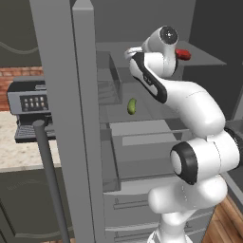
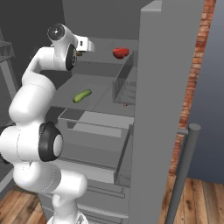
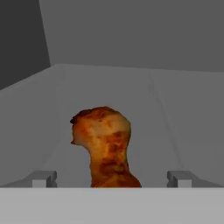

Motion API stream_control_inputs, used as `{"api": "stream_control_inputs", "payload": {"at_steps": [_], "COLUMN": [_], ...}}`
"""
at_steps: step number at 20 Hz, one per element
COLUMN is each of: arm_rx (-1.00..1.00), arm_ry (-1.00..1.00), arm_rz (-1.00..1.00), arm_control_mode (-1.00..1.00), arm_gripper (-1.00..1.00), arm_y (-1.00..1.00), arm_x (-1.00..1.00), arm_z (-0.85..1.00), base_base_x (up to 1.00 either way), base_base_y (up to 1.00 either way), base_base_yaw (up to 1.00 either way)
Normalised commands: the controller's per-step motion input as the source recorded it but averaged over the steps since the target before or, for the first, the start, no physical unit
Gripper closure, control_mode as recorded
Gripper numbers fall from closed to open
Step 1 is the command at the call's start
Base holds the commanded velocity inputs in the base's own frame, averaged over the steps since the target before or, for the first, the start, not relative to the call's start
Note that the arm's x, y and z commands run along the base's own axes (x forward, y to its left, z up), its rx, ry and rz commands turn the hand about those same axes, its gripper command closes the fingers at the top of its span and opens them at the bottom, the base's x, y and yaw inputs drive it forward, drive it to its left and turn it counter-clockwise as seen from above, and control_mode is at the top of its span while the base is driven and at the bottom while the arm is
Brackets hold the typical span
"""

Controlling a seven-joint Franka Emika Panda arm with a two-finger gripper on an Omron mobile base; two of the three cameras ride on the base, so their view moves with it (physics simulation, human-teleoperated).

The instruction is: Gather the cucumber and sweet potato from the fridge and place them on a tray on the dining counter. Then gather the steak and chicken drumstick from the fridge and place them on the other tray.

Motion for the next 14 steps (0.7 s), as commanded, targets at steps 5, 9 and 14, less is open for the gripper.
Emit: {"api": "stream_control_inputs", "payload": {"at_steps": [5,9,14], "arm_rx": [0.0,0.0,0.0], "arm_ry": [0.0,0.02,0.08], "arm_rz": [0.0,0.0,0.0], "arm_control_mode": [-1.0,-1.0,-1.0], "arm_gripper": [-1.0,-1.0,-1.0], "arm_y": [0.0,0.0,0.0], "arm_x": [0.26,0.17,0.11], "arm_z": [-0.01,-0.16,-0.28], "base_base_x": [0.0,0.0,0.0], "base_base_y": [0.0,0.0,0.0], "base_base_yaw": [0.0,0.0,0.0]}}
